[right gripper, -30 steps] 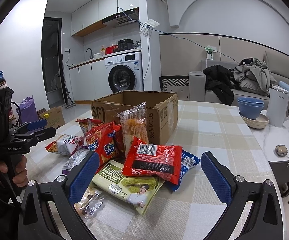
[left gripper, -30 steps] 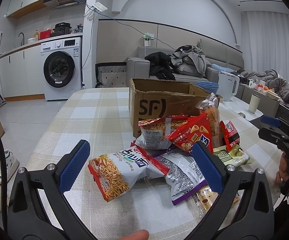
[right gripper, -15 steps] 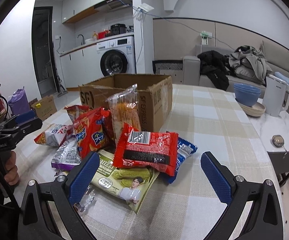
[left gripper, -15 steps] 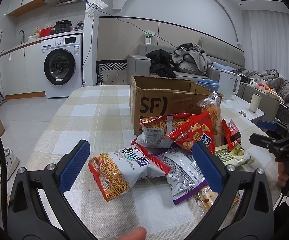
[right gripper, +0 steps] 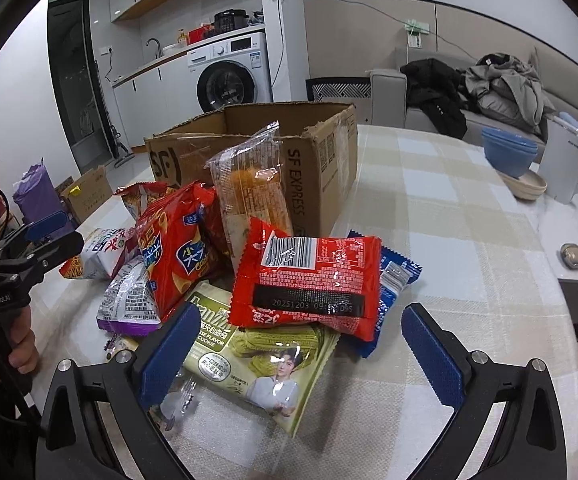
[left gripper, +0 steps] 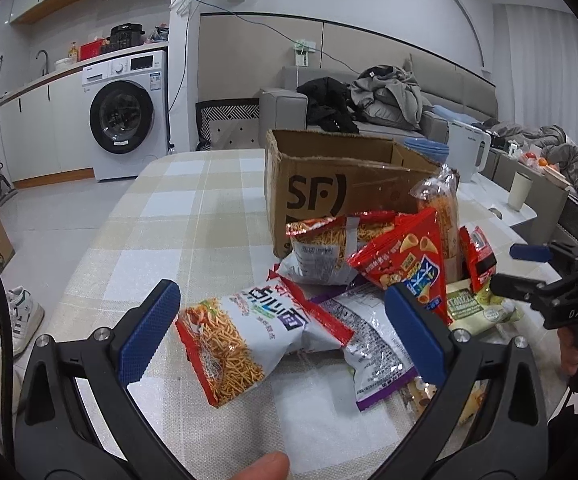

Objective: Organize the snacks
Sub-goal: 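Reach the right tool to the red barcode snack wrapper and close on it, then lift the red wrapper with the right tool while the left tool grasps the white-red noodle bag, then lift the noodle bag with the left tool while the right tool carries the red wrapper toward the box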

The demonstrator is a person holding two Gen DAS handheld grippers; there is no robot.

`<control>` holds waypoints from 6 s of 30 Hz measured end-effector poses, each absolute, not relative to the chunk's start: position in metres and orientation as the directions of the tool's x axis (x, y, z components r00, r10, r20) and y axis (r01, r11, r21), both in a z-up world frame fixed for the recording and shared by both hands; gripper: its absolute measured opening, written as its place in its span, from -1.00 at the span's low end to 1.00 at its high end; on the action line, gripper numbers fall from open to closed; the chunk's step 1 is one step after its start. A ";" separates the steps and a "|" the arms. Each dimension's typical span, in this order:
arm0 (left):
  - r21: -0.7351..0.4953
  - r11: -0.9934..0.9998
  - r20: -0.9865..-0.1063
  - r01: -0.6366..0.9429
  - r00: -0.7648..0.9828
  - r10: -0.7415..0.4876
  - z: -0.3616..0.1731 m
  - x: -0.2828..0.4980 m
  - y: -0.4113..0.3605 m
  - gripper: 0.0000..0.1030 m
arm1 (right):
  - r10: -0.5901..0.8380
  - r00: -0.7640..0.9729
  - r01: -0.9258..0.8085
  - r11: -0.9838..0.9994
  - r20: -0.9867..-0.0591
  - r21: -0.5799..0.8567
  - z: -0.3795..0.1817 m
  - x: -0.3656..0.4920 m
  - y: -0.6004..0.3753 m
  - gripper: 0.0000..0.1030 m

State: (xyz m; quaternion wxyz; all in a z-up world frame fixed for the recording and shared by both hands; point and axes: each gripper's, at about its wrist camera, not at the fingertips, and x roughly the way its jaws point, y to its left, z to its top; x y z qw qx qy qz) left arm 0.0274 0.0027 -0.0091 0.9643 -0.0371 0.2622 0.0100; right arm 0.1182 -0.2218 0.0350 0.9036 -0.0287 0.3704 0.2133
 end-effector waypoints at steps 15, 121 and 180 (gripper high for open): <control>-0.025 1.000 -0.596 -0.010 0.803 -0.007 -0.016 0.048 0.007 0.97 | 0.375 0.592 -0.364 0.914 -0.713 0.179 0.025 0.140 -0.219 0.56; -0.150 0.989 -0.692 0.013 0.713 -0.115 -0.042 0.073 0.037 -0.01 | 0.412 0.683 -0.401 0.902 -0.604 0.162 0.050 0.129 -0.230 -0.26; -0.189 0.981 -0.569 0.037 0.810 -0.140 0.031 0.022 0.049 -0.06 | 0.437 0.705 -0.428 0.890 -0.558 0.157 0.065 0.122 -0.230 -0.26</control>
